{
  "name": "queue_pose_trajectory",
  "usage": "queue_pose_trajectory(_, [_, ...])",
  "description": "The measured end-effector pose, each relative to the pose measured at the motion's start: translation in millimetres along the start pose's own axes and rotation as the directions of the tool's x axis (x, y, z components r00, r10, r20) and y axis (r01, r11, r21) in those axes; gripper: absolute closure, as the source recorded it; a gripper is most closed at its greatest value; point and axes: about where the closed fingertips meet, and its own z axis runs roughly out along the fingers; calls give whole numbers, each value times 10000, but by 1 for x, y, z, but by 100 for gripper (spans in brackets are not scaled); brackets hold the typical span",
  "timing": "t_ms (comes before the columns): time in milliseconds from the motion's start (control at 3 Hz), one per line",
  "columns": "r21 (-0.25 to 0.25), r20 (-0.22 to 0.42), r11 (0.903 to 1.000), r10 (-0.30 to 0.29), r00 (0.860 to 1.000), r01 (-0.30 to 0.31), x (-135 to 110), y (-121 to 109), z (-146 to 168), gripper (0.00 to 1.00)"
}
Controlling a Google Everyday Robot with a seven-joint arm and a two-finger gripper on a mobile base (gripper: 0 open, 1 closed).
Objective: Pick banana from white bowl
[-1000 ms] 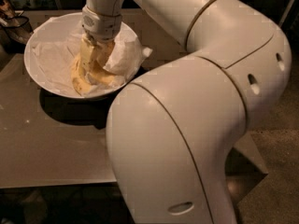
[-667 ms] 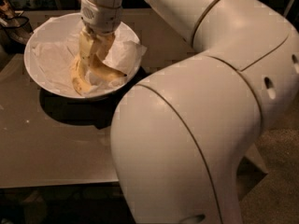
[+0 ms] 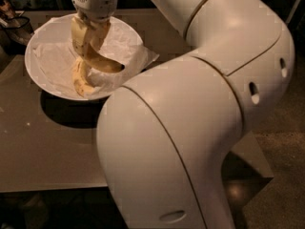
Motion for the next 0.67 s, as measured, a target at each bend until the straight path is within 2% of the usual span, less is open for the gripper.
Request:
queue_pose_trajectory(333, [-273,168,9996,-23,9999,28,-4,6,-7,100])
queue_pose_trajectory(667, [-996,602,9950,177,9980,-116,-1,21,-9,100])
